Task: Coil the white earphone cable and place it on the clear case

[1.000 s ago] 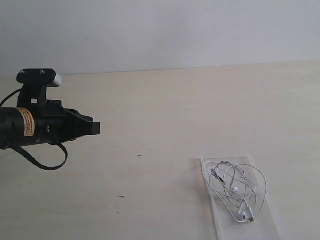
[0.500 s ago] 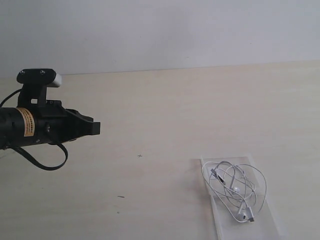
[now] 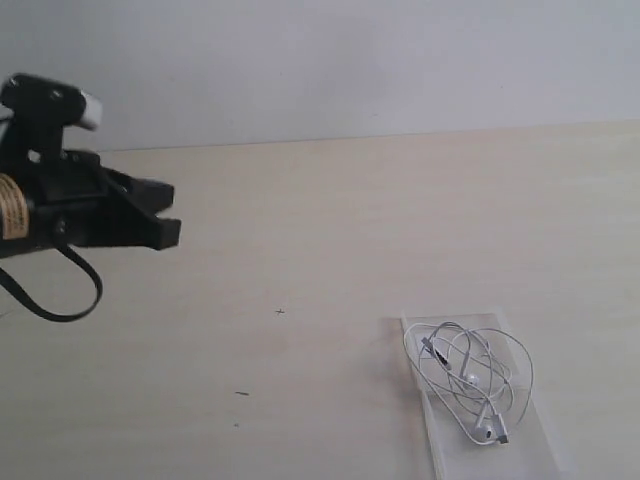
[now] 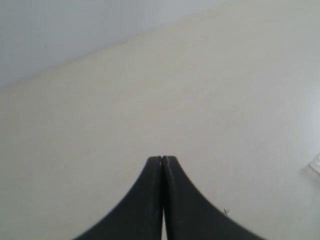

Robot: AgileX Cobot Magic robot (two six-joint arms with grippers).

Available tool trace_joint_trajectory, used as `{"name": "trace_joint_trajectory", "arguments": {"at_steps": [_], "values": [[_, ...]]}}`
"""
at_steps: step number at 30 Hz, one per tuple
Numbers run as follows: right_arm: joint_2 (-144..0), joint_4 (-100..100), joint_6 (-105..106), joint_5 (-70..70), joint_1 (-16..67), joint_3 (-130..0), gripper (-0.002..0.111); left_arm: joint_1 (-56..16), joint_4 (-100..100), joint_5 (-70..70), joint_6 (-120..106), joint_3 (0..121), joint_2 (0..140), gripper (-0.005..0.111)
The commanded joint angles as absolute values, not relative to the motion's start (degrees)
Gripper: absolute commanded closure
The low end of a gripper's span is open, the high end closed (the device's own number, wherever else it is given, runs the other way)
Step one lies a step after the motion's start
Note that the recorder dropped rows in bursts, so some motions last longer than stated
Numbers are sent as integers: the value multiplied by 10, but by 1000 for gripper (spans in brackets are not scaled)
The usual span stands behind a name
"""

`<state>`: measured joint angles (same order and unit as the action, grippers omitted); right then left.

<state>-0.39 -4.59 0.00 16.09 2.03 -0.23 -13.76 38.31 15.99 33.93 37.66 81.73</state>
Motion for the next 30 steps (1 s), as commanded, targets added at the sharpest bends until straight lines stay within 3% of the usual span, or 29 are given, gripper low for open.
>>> {"name": "trace_joint_trajectory", "arguments": {"at_steps": [1,7,15,24,30], "values": [[0,-46,0,158,17,0,108,-129,384,129,293,376,704,107],[0,-46,0,158,17,0,108,-54,367,44,379,363,523,107],[0,-46,0,158,17,0,108,60,369,31,385,217,278,107],[0,-46,0,158,17,0,108,69,369,-16,458,99,131,107],[0,-46,0,158,17,0,108,69,359,-18,348,65,94,107]]}}
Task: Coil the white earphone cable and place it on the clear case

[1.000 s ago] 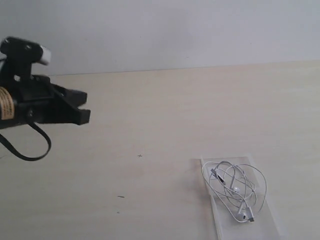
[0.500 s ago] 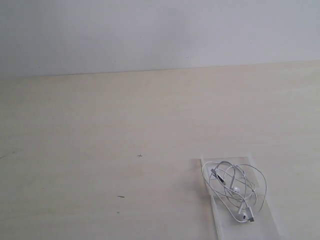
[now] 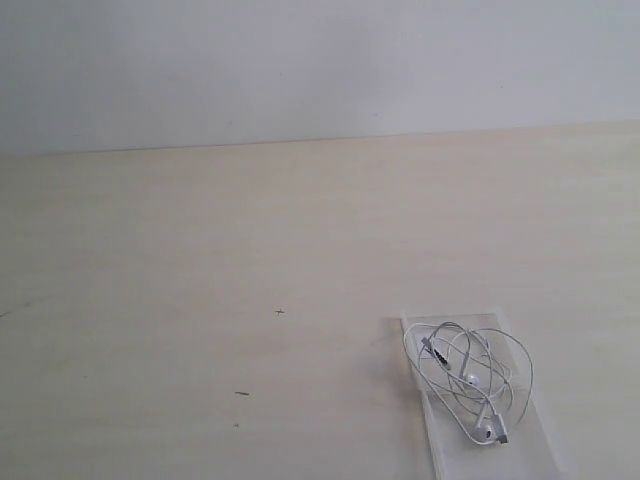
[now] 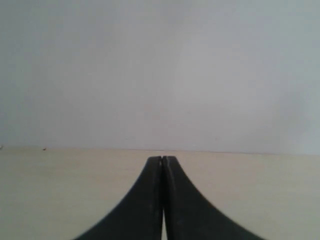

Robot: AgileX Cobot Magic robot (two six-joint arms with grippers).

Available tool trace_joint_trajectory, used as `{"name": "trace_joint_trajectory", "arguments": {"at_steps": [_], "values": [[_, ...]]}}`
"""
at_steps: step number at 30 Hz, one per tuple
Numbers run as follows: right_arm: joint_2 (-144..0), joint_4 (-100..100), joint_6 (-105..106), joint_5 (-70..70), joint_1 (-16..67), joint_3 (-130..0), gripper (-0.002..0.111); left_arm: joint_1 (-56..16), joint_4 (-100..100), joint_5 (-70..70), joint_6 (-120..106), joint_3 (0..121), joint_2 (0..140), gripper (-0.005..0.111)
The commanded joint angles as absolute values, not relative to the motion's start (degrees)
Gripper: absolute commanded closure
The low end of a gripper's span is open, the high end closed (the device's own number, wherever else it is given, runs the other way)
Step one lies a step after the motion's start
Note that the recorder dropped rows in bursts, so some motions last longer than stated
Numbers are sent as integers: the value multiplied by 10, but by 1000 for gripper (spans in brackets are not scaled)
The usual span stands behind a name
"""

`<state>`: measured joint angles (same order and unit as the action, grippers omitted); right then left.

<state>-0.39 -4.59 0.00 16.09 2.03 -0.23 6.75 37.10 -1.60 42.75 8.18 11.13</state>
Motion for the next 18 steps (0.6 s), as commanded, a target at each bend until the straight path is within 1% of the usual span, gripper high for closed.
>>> {"name": "trace_joint_trajectory", "arguments": {"at_steps": [1,5,7,13,16,18], "values": [[0,-46,0,158,17,0,108,69,337,-20,302,60,91,107],[0,-46,0,158,17,0,108,69,184,-50,117,47,91,107],[0,-46,0,158,17,0,108,69,129,-67,65,39,90,107],[0,-46,0,158,17,0,108,69,56,-75,66,5,68,107],[0,-46,0,158,17,0,108,69,52,-72,63,0,49,107],[0,-46,0,158,17,0,108,69,52,-102,60,0,37,107]]}}
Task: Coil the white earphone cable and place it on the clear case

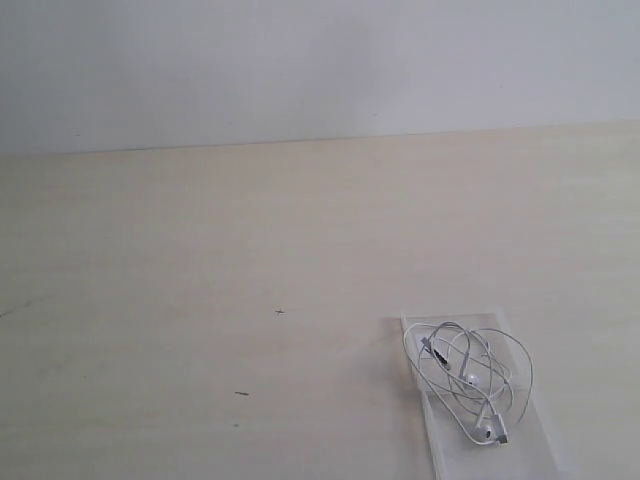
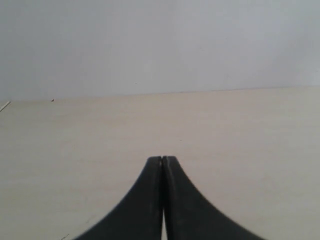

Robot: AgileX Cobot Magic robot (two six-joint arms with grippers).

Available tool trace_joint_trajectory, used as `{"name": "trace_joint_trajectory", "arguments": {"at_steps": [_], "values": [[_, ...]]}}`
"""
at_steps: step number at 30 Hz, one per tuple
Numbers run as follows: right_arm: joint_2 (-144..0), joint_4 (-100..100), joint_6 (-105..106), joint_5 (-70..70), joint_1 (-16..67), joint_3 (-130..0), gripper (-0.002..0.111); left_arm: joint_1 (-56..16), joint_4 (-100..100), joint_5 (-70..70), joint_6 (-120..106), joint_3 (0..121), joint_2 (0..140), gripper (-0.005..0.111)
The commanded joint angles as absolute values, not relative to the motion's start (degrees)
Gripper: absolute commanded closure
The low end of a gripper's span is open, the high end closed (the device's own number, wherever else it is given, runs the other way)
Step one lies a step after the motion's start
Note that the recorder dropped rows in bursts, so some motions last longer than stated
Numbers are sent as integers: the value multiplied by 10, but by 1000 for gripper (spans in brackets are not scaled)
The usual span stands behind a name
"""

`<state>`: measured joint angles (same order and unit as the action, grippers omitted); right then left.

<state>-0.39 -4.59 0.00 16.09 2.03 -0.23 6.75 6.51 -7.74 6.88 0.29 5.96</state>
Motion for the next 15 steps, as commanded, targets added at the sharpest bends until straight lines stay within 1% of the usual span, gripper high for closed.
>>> {"name": "trace_joint_trajectory", "arguments": {"at_steps": [1,15], "values": [[0,-46,0,158,17,0,108,69,52,-107,57,0,33,107],[0,-46,0,165,17,0,108,69,22,-194,-13,0,0,107]]}}
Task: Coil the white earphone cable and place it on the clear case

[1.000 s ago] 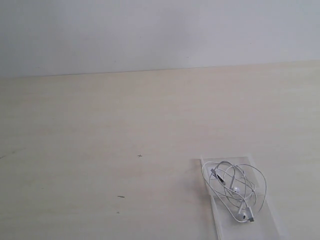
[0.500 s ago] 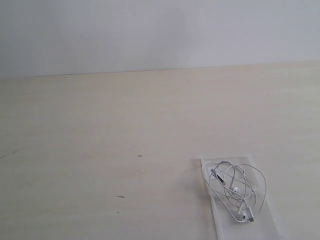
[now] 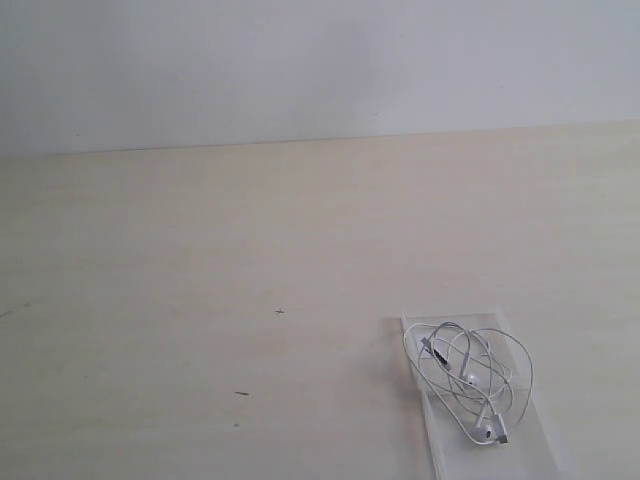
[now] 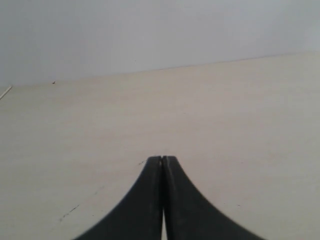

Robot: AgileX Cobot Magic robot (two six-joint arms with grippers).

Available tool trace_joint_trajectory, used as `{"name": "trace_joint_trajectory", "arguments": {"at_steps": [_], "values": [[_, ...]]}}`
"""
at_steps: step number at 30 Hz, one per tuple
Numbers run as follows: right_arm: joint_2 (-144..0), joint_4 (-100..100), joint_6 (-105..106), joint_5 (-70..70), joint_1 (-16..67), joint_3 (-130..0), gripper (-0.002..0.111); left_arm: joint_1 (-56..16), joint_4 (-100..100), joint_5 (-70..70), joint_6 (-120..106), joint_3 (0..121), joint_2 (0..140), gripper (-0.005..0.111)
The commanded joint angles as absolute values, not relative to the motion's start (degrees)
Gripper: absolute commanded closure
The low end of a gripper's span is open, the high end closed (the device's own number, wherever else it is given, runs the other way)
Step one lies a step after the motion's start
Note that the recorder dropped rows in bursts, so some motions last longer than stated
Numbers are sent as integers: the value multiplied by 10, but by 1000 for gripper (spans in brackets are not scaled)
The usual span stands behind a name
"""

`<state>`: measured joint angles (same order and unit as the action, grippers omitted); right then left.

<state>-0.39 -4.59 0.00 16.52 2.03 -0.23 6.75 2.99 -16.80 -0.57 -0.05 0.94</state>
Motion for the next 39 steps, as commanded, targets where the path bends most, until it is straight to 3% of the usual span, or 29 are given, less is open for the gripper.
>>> {"name": "trace_joint_trajectory", "arguments": {"at_steps": [1,39], "values": [[0,-46,0,165,17,0,108,69,22,-201,-13,0,0,107],[0,-46,0,165,17,0,108,69,0,-205,-11,0,0,107]]}}
